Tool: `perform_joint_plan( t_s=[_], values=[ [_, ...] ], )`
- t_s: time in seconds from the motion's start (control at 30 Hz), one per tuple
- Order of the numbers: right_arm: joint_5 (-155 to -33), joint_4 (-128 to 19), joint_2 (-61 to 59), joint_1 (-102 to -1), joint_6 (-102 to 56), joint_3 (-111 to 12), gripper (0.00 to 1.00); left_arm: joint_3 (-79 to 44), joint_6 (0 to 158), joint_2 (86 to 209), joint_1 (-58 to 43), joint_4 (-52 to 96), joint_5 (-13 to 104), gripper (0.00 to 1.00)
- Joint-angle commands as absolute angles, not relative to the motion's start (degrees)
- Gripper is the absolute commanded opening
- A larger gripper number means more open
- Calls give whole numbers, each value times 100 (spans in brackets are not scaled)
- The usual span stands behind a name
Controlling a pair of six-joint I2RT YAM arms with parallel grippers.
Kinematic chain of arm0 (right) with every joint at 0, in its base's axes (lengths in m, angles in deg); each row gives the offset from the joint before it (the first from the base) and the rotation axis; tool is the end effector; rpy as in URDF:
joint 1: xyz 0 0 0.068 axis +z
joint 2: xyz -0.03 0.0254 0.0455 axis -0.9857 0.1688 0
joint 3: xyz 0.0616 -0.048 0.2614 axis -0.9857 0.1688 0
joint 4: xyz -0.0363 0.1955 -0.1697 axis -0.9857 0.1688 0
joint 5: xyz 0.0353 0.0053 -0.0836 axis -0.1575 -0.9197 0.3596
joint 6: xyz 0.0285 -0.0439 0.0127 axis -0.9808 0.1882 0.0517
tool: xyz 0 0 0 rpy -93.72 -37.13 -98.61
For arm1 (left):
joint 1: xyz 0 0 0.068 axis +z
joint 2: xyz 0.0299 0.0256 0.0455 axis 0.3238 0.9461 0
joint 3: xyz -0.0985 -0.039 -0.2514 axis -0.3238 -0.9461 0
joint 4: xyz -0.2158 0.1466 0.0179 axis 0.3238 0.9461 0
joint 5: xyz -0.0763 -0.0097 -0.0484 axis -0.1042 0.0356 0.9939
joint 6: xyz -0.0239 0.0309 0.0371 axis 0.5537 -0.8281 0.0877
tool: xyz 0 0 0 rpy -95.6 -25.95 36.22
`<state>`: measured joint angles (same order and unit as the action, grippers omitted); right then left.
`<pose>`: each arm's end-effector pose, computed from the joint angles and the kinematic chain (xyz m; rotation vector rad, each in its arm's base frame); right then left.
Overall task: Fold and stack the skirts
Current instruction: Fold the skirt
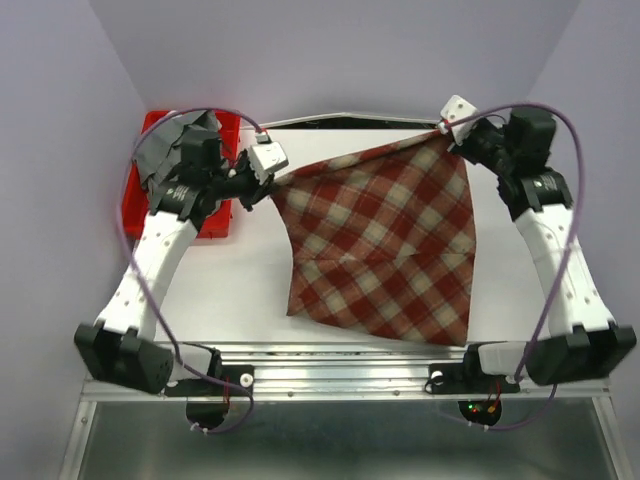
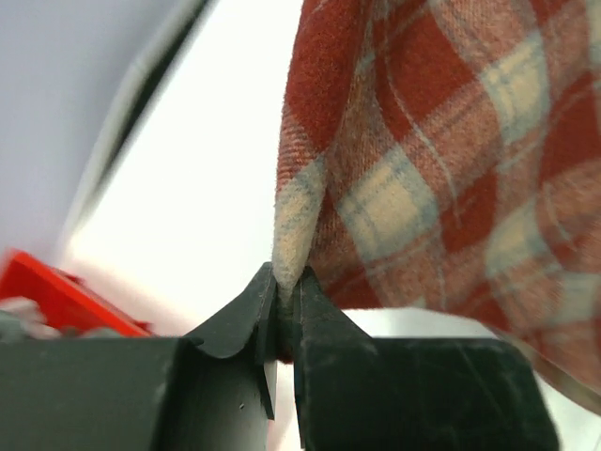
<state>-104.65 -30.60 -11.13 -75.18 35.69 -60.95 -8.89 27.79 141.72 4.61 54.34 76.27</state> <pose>0.2569 0.0338 0.4725 -1.0157 1.3903 -0.3377 0.2385 -0.0838 0.4362 1.2137 1.3748 -0.3313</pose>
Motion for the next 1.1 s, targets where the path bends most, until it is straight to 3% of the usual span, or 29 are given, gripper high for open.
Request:
perform_joint_plan(
  t_s=[0.0,0.23,0.43,0.63,1.07],
  values=[
    [-10141,-3954,-9,-7668,3631,-5672,1,-1331,2901,15286,562,5298,7076,0],
    [-10133,-4992,1882,-7668,3253,-5987,1,-392,3499,17494,685,4665,6522,0],
    [-10141,-5054,2360,-7668,3138,-6576,1,339,3210,18147,755,4428,6416,0],
    [-10308,-4632,1685,-7668,3568,-6192,1,-64,2603,17535,747,4436,6503,0],
    [-10642,-3315,-758,-7668,4544,-3581,1,-3342,767,15046,343,4506,6399,11]
  ],
)
